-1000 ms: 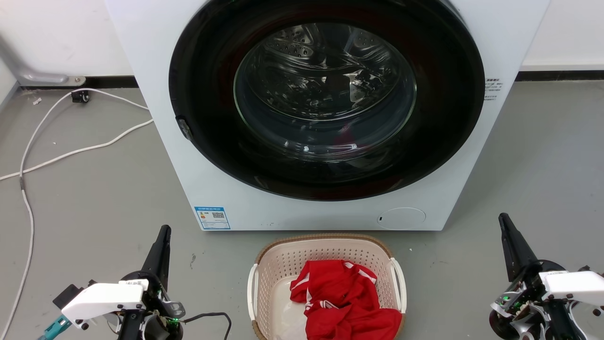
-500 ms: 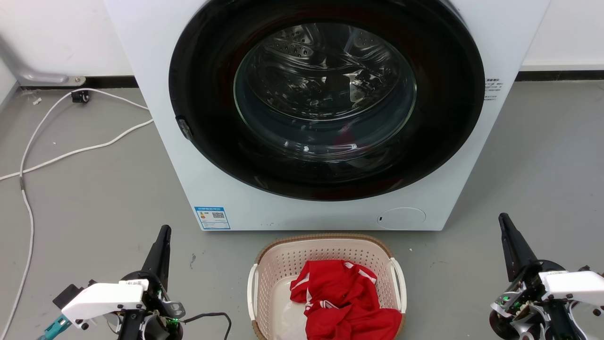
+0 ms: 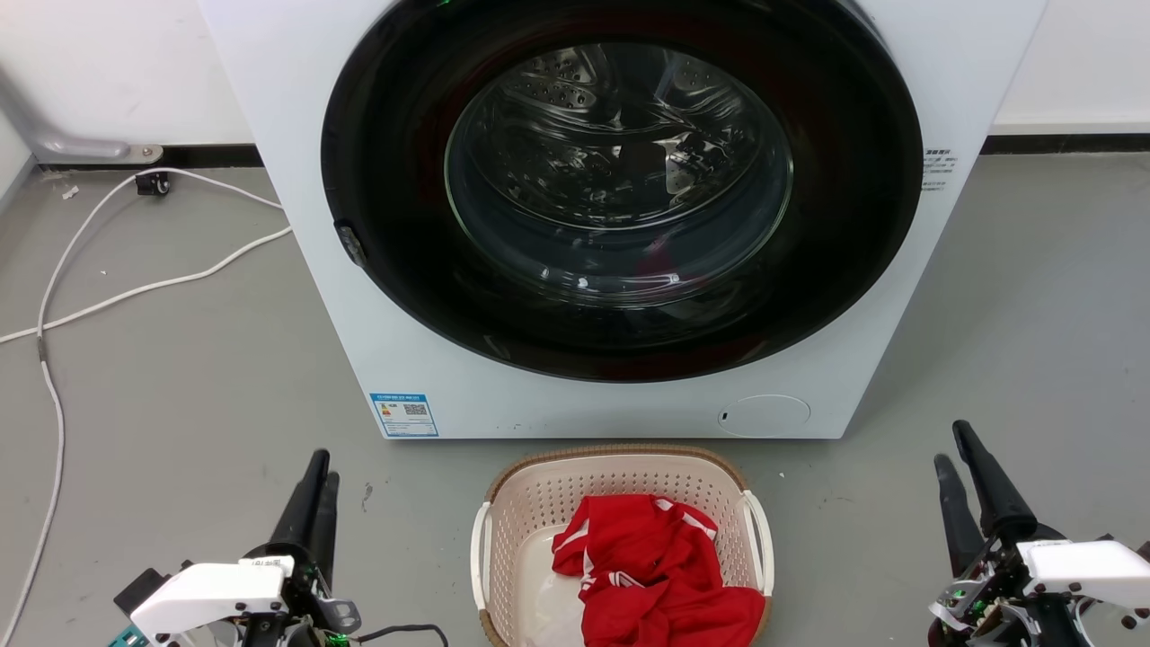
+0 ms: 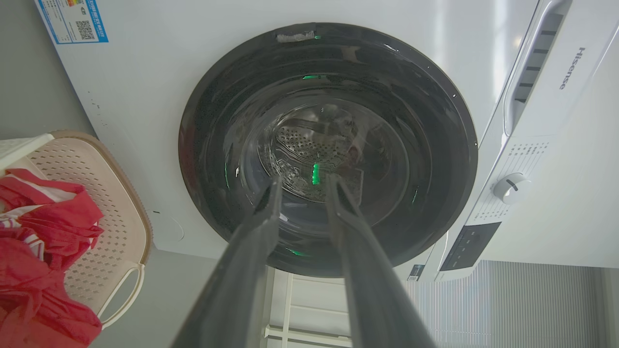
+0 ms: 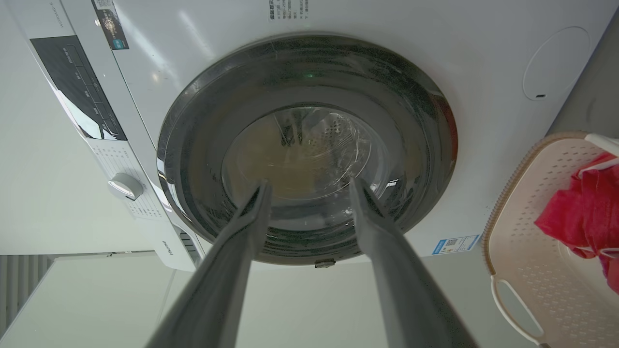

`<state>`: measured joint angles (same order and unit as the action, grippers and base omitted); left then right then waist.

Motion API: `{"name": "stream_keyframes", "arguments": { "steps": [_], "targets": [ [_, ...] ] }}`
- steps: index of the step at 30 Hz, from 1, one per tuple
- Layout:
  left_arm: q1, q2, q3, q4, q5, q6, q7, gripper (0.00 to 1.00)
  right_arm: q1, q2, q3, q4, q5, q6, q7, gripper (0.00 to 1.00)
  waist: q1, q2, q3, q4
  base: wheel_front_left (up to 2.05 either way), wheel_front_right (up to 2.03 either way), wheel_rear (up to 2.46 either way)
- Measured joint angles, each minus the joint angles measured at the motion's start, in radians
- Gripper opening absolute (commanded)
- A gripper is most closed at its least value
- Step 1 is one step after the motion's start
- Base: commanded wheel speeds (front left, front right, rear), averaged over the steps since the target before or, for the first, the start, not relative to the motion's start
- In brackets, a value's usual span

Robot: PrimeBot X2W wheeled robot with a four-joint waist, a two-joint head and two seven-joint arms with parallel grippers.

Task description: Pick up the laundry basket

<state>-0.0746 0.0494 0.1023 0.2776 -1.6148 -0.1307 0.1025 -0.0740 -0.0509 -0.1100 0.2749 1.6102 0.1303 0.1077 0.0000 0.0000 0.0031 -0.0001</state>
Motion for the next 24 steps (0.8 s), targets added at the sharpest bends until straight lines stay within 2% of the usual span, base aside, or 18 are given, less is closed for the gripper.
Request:
{"name": "stream_keyframes", "arguments": {
  "steps": [6,11,24],
  "targets": [
    [0.002,0.000,-0.030,-0.006,0.013,0.000,-0.029,1.00,0.002,0.001,0.016,-0.002,-0.021,0.000,-0.029,1.00,0.0000,0.0000,0.001,0.000,0.00,0.00,0.00],
    [0.001,0.000,-0.045,-0.016,0.069,0.000,-0.053,1.00,0.002,-0.005,0.032,-0.002,-0.075,0.000,-0.055,1.00,0.0000,0.0000,0.001,0.001,0.00,0.00,0.00],
    [-0.001,0.000,-0.076,-0.052,0.363,0.000,-0.107,1.00,0.002,-0.009,0.034,-0.026,-0.404,0.000,-0.109,1.00,0.0000,0.0000,-0.001,0.004,0.00,0.00,0.00]
  ]
}}
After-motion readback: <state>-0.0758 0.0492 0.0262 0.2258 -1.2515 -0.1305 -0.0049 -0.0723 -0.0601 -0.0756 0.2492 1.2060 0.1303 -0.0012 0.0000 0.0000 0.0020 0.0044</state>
